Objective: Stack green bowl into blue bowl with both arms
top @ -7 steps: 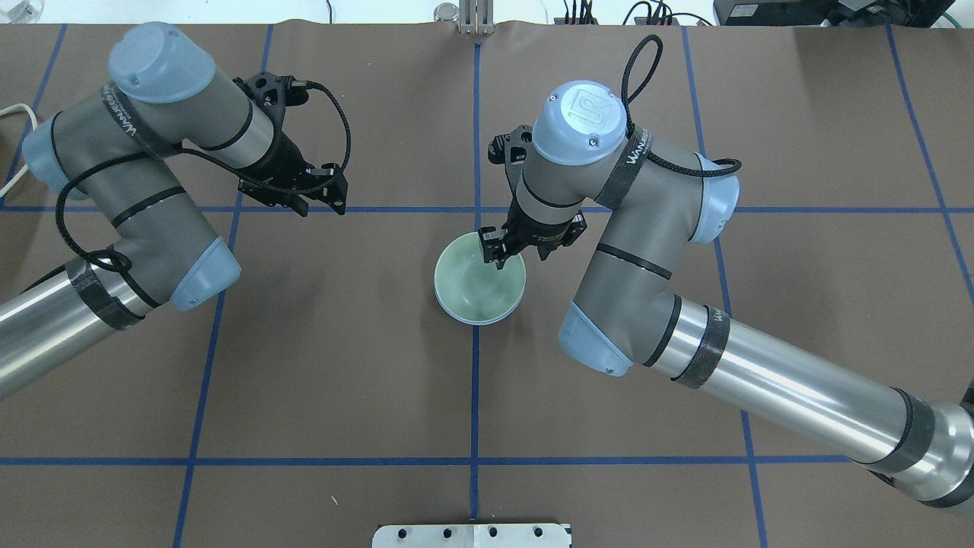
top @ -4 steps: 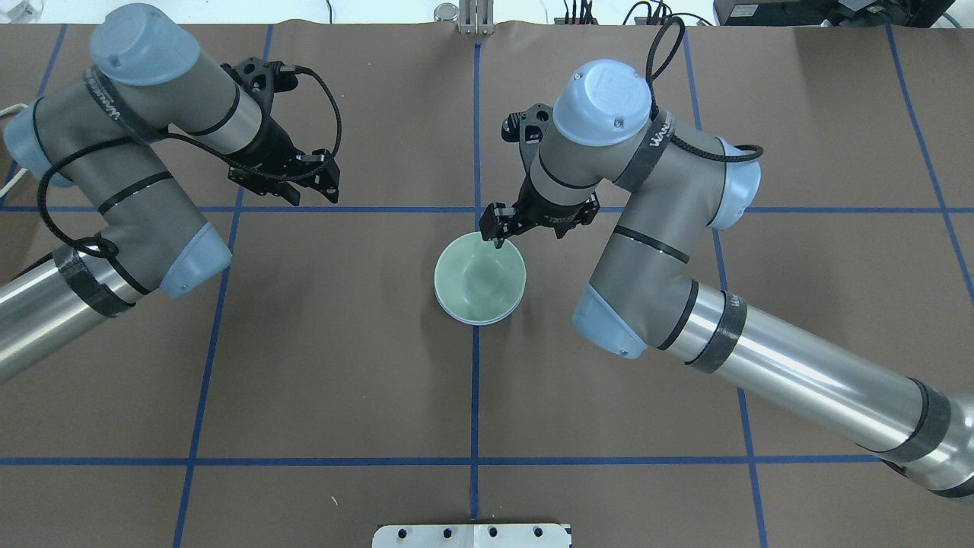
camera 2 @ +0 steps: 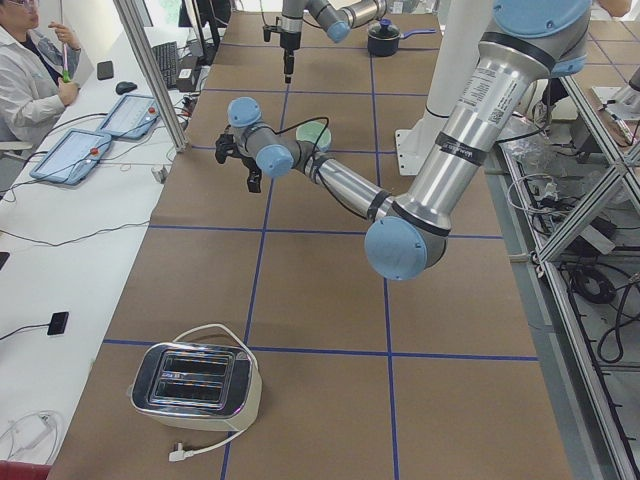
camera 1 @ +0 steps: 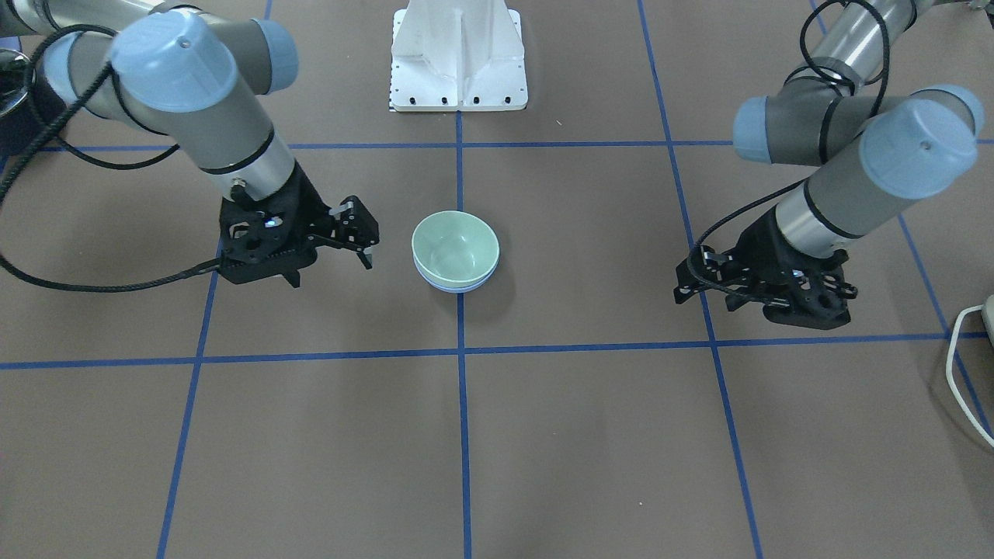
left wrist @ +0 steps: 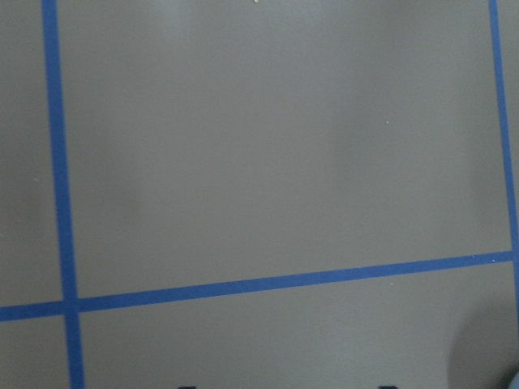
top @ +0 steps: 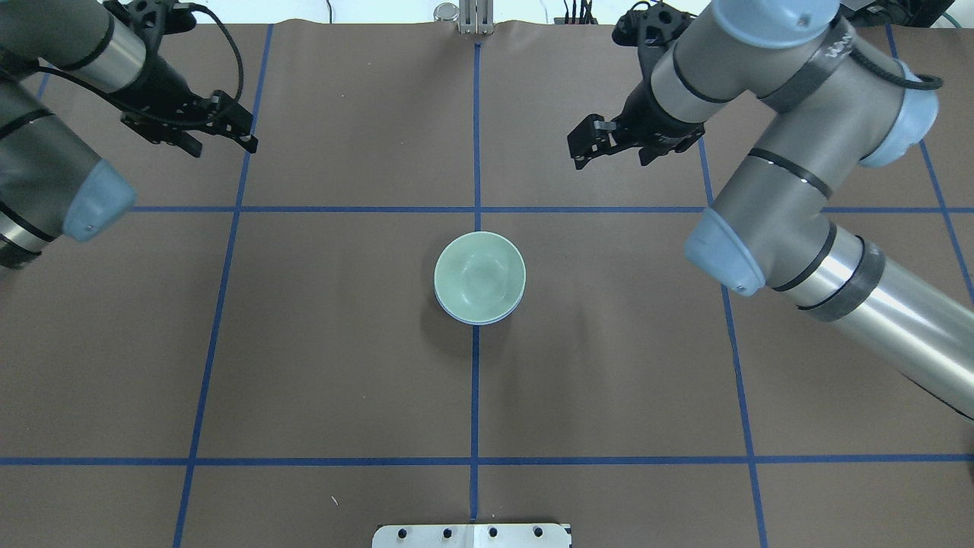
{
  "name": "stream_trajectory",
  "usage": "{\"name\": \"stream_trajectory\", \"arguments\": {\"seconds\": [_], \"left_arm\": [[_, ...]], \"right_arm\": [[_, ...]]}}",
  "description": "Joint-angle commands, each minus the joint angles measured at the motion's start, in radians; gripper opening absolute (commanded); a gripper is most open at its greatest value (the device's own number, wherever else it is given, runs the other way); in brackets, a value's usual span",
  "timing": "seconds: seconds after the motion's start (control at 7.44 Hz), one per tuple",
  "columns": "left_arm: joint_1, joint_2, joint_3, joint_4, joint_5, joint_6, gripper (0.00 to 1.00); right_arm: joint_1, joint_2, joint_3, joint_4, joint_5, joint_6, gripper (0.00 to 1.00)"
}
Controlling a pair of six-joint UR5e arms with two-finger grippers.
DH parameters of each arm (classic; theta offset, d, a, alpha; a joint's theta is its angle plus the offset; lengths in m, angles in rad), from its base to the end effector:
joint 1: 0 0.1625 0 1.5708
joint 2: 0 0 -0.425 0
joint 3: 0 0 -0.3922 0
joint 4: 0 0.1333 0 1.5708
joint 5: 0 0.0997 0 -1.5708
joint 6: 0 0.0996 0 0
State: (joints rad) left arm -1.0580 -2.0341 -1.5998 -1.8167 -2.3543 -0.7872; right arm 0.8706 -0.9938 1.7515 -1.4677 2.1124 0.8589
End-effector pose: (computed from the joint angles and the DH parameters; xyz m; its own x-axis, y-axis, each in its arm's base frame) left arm 0.2673 -0.6032 0.3424 0.5283 0.0809 -0.8452 0.0161 0.9943 0.1052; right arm -0.3539 -0.5472 0.2292 0.5815 -0.1786 0.7937 -0.0310 0.9700 0.2410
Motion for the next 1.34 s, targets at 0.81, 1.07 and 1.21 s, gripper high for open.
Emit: {"name": "stream_trajectory", "arguments": {"seconds": [0.81, 1.07, 1.21], "left_arm": [[-0.362, 0.230, -0.157, 0.527, -0.014, 0.822, 1.00], [-0.369, 0.255, -0.167, 0.514, 0.000, 0.826, 1.00], [-0.373, 0.259, -0.160, 0.513, 0.035, 0.829, 0.99]], "right_arm": [[0.381, -0.391, -0.015, -0.013, 0.119, -0.425, 1.00], [0.457, -0.413, -0.084, -0.023, 0.158, -0.594, 1.00], [0.502, -0.417, -0.081, -0.090, 0.159, -0.657, 1.00]]}}
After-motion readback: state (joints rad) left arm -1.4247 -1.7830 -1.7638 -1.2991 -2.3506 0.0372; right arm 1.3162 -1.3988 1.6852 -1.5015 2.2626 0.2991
